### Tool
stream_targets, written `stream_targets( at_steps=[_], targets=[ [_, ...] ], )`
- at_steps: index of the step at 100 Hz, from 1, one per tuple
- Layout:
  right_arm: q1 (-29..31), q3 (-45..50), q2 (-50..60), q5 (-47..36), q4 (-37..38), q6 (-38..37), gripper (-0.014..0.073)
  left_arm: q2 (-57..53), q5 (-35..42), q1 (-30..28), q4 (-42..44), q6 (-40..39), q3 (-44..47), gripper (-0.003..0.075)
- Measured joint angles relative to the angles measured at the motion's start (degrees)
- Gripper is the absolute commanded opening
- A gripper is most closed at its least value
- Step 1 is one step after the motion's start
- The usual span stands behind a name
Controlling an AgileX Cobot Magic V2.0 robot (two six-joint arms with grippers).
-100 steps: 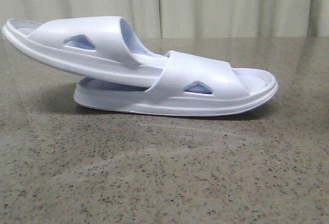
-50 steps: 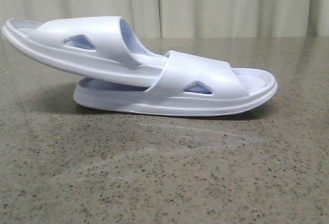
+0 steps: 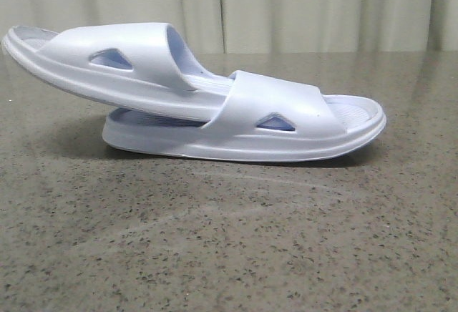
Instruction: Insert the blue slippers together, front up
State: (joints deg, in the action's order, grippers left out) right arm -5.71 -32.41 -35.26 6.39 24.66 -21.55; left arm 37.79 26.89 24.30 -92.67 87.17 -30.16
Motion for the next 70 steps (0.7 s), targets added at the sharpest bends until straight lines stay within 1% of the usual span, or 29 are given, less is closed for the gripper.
stream_targets(
  at_steps=[5, 12, 13, 19, 20, 25, 26, 27, 28, 30, 36, 40, 70],
  targets=[
    [0.00, 0.00, 0.00, 0.00, 0.00, 0.09, 0.0280, 0.00, -0.09, 0.00, 0.00, 0.00, 0.00, 0.0386],
    [0.00, 0.00, 0.00, 0.00, 0.00, 0.09, 0.0194, 0.00, -0.51, 0.00, 0.00, 0.00, 0.00, 0.0312],
    [0.00, 0.00, 0.00, 0.00, 0.00, 0.09, 0.0185, 0.00, -0.64, 0.00, 0.00, 0.00, 0.00, 0.0286],
    [0.00, 0.00, 0.00, 0.00, 0.00, 0.09, 0.0104, 0.00, -1.66, 0.00, 0.00, 0.00, 0.00, 0.0225],
    [0.00, 0.00, 0.00, 0.00, 0.00, 0.09, 0.0095, 0.00, -1.80, 0.00, 0.00, 0.00, 0.00, 0.0199],
    [0.00, 0.00, 0.00, 0.00, 0.00, 0.09, 0.0036, 0.00, -2.91, 0.00, 0.00, 0.00, 0.00, 0.0139],
    [0.00, 0.00, 0.00, 0.00, 0.00, 0.09, 0.0020, 0.00, -3.32, 0.00, 0.00, 0.00, 0.00, 0.0139],
    [0.00, 0.00, 0.00, 0.00, 0.00, 0.09, 0.0012, 0.00, -3.47, 0.00, 0.00, 0.00, 0.00, 0.0115],
    [0.00, 0.00, 0.00, 0.00, 0.00, 0.09, -0.0003, 0.00, -3.74, 0.00, 0.12, 0.00, 0.00, 0.0115],
    [0.00, 0.00, 0.00, 0.00, 0.00, 0.09, -0.0025, 0.00, -4.17, 0.00, 0.12, 0.00, 0.00, 0.0082],
    [0.00, 0.00, 0.00, 0.00, 0.00, 0.09, -0.0081, 0.00, -4.81, 0.00, 0.23, 0.00, 0.00, 0.0019],
    [0.00, 0.00, 0.00, 0.00, 0.00, 0.09, -0.0108, 0.00, -5.24, 0.00, 0.20, 0.00, 0.00, 0.0017],
    [0.00, 0.00, 0.00, 0.36, 0.00, 0.09, -0.0107, 0.00, -5.47, 0.00, 0.39, 0.00, 0.00, 0.0016]
  ],
)
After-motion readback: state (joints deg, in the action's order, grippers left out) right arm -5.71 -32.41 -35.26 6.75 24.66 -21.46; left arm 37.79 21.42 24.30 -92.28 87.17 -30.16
